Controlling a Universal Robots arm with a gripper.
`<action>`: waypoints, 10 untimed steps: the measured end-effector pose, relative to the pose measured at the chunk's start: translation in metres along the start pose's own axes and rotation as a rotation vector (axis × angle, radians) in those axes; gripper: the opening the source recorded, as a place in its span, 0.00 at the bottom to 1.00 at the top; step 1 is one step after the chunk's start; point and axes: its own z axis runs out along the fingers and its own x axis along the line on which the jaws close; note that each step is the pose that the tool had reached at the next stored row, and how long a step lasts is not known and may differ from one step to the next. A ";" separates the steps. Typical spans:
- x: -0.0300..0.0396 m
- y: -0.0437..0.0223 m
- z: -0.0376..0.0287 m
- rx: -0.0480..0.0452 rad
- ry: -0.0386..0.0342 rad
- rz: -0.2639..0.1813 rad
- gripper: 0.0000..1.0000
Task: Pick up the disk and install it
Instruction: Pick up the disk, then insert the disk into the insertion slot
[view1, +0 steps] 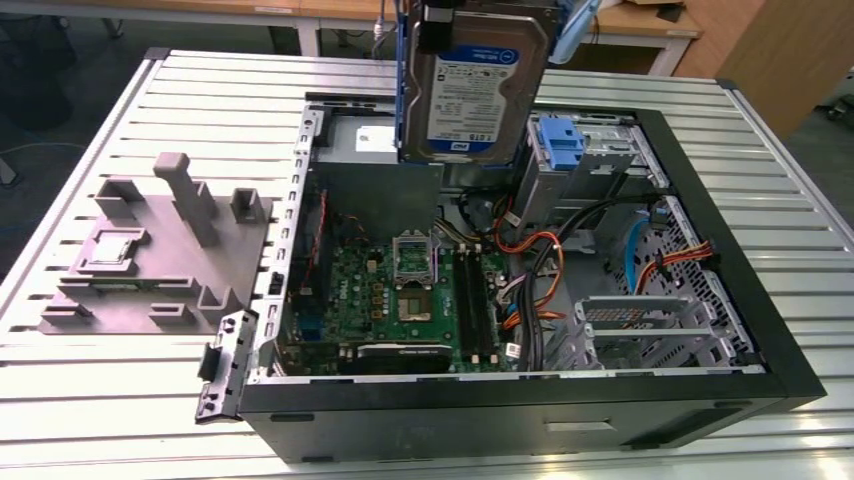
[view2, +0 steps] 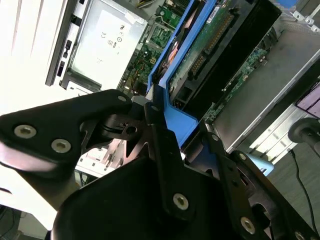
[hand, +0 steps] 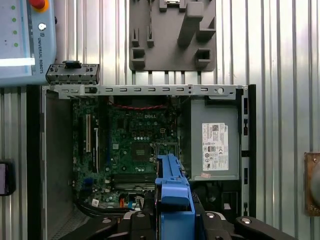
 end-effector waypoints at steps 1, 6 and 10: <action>0.0000 0.0000 0.0000 0.0000 0.0001 0.000 0.36; -0.0001 -0.0008 0.0000 0.0000 0.0006 0.000 0.36; -0.0001 -0.0009 0.0000 0.0000 0.0006 0.000 0.36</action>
